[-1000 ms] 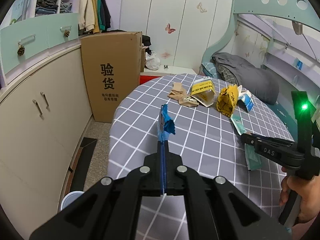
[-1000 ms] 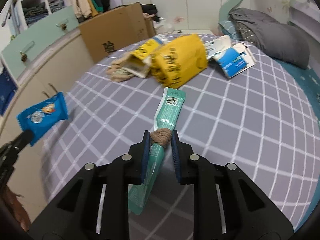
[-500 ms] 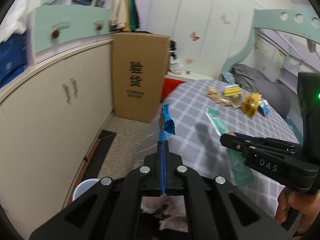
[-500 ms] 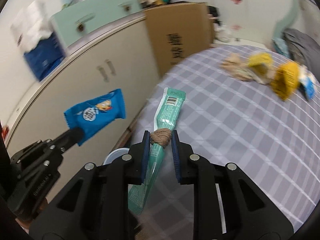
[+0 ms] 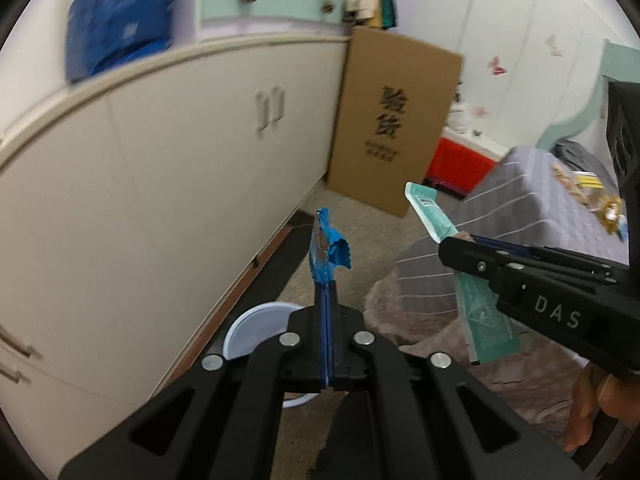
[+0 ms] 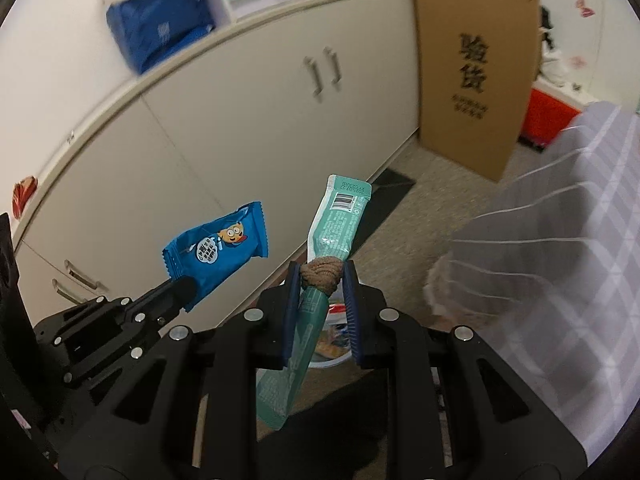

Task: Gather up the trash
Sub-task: 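Carry both items to the wastebasket and open both tools to drop them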

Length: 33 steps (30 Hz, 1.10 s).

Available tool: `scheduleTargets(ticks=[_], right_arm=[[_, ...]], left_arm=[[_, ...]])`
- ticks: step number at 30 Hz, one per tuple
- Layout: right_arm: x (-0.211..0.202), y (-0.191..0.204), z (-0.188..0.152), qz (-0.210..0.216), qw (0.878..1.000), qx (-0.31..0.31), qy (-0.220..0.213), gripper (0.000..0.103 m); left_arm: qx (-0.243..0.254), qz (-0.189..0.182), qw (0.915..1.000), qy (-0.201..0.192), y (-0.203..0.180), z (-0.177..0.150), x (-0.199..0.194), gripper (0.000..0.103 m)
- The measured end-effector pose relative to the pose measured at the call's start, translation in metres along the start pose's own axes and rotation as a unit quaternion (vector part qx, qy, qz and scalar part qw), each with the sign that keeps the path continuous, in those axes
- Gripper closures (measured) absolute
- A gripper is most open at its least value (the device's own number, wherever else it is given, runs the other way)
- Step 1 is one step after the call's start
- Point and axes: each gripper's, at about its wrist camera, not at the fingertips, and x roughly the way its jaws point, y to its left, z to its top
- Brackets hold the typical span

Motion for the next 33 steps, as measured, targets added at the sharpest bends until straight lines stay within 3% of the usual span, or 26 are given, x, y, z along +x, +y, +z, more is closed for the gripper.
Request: scheduleTargets(ticks=[5, 13, 14, 16, 18, 33], right_arm=[[0.041, 0.017, -0.003, 0.0, 1.0, -0.009, 0.026, 0.082], [0.069, 0.017, -0.009, -0.016, 0.999, -0.008, 0.04, 0.082], [0.071, 0.017, -0.009, -0.018, 0.999, -0.008, 0.042, 0.082], [0.075, 0.015, -0.011, -0.021, 0.999, -0.008, 0.046, 0.082], [0.078, 0.014, -0.012, -0.02, 0.999, -0.009, 0.05, 0.082], [0.088, 0.024, -0.011, -0.018, 0.998, -0.014, 0.057, 0.082]], left_arm=[[-0.02, 0.013, 0.9994, 0.025, 0.026, -0.006, 0.025, 0.103], [-0.024, 0.024, 0.9976, 0.06, 0.038, -0.004, 0.063, 0.1], [-0.028, 0.033, 0.9966, 0.071, 0.041, -0.005, 0.07, 0.091], [-0.045, 0.045, 0.9948, 0.079, 0.048, -0.007, 0.078, 0.044], [-0.059, 0.054, 0.9943, 0.07, 0.054, -0.01, 0.077, 0.039], [-0.075, 0.059, 0.9926, 0.076, 0.065, -0.018, 0.078, 0.035]])
